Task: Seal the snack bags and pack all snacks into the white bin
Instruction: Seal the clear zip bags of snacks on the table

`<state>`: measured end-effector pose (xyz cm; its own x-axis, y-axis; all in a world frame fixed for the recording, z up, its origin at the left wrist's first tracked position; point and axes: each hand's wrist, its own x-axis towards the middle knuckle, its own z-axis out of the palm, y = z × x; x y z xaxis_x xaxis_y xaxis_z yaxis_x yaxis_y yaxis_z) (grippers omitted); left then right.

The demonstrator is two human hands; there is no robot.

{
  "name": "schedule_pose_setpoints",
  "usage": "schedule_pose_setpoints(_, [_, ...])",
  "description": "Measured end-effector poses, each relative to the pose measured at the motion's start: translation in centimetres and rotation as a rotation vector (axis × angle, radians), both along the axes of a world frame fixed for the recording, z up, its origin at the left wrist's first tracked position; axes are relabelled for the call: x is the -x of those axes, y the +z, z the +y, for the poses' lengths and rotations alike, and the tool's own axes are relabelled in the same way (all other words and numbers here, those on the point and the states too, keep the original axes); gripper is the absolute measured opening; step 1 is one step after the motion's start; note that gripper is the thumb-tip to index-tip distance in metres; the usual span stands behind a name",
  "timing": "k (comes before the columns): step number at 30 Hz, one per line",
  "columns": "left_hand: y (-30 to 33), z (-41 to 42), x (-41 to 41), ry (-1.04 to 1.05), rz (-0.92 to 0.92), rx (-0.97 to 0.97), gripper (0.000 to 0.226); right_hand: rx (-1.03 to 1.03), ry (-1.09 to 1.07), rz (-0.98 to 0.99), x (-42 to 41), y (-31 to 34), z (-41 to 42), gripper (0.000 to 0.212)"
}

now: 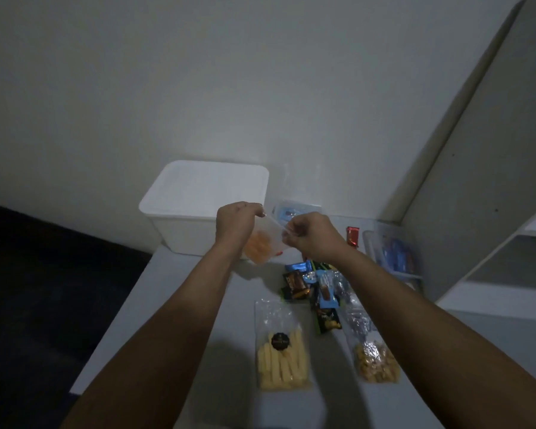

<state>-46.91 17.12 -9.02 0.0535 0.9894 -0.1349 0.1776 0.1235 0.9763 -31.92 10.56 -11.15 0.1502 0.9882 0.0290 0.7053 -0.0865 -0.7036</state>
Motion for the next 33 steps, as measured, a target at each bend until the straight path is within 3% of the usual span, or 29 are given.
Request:
schedule_pose_setpoints(4, [-1.7,-0.5,1.6,-0.032,-0.014,-0.009,0.006,0.042,-0.080,0.178,1.0,-0.6,-0.7,0.009])
schedule_pose_setpoints(8, [-5.2,-1.3,3.6,-0.110,-0.118,0.065,0.022,0.144,-0.071,0.333,1.8,-1.4,-1.2,0.008])
schedule_pose_setpoints(13, [-10.3,-2.5,5.8,-0.187,0.062,0.190,0.023,0.208,-0.143,0.482,2.5,-3.5,-1.6,0.016])
schedule_pose_setpoints(16, [-12.1,-2.8,6.3,-0.228,0.074,0.239,0.025,0.229,-0.230,0.549,2.7,-4.2,-1.7,0.017])
schedule_pose_setpoints(18, [-13.3,-3.1,6.0,-0.234,0.177,0.247,0.052,0.227,-0.270,0.548,2.6,-4.7,-1.6,0.018])
schedule_pose_setpoints(20, [-14.9,-3.4,5.4,-0.177,0.412,0.240,0.071,0.216,-0.302,0.557,2.5,-5.2,-1.3,0.018])
schedule_pose_setpoints(23, [-16.9,-4.4,4.5,-0.229,0.611,0.290,0.057,0.197,-0.363,0.579,2.2,-6.0,-0.8,0.013])
schedule_pose_setpoints(26, [-18.5,-6.0,3.7,-0.364,0.624,0.411,0.069,0.186,-0.438,0.599,1.7,-6.9,-0.3,0.008])
schedule_pose_setpoints(33, [-20.2,-7.8,2.6,-0.317,0.646,0.269,0.054,0.213,-0.499,0.628,0.0,-8.4,-0.3,0.012])
